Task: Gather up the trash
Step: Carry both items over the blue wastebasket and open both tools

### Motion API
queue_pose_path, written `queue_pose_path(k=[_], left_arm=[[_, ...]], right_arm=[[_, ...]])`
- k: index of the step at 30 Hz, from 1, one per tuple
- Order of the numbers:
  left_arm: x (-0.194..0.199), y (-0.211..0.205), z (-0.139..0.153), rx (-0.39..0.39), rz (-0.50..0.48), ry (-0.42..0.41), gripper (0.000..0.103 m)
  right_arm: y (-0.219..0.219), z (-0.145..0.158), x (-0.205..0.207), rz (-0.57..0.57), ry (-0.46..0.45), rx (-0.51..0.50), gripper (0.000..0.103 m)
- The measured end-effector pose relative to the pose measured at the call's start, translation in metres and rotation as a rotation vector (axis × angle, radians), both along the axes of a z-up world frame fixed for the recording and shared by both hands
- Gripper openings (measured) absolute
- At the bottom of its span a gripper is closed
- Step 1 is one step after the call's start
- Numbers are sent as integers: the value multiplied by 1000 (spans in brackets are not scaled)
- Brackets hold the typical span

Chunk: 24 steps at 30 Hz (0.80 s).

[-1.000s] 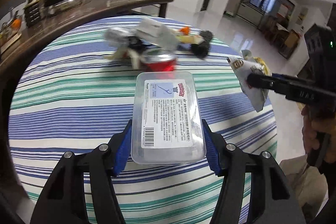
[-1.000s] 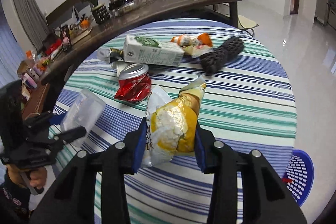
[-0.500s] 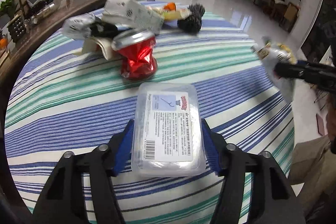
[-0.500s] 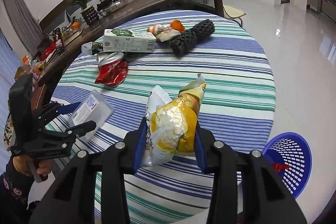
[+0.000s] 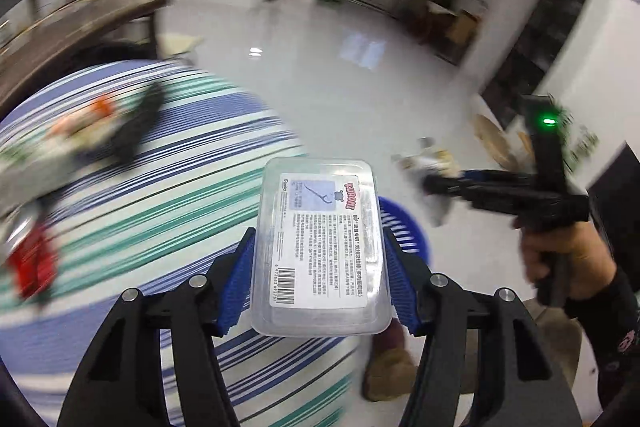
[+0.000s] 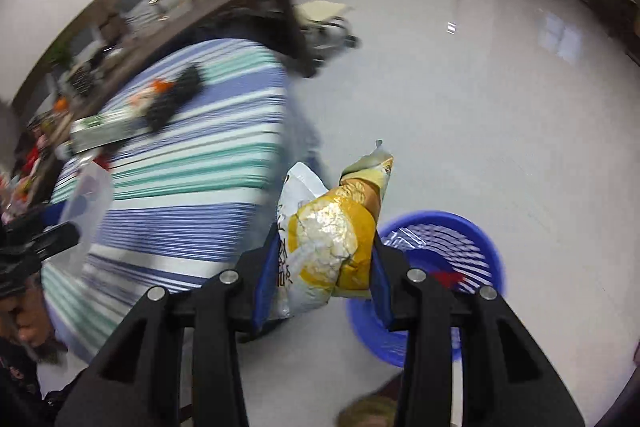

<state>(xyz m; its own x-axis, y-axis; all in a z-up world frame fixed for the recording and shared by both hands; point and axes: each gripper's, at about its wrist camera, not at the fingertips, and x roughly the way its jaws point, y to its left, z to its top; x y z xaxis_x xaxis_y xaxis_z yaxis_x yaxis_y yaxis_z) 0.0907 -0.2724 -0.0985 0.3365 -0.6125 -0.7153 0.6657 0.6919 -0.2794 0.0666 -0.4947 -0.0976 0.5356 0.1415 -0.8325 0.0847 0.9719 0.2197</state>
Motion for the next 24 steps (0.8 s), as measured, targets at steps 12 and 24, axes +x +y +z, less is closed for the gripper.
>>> queue_pose_path(k=[12,24], left_arm=[[6,-172,-89,93,-138,107,60],[13,-193,-116,83,-99,120,91]], right_arm=[[-112,-72,-17,-230,100,74,39],[-150,-72,-28,-356,20,134,78]])
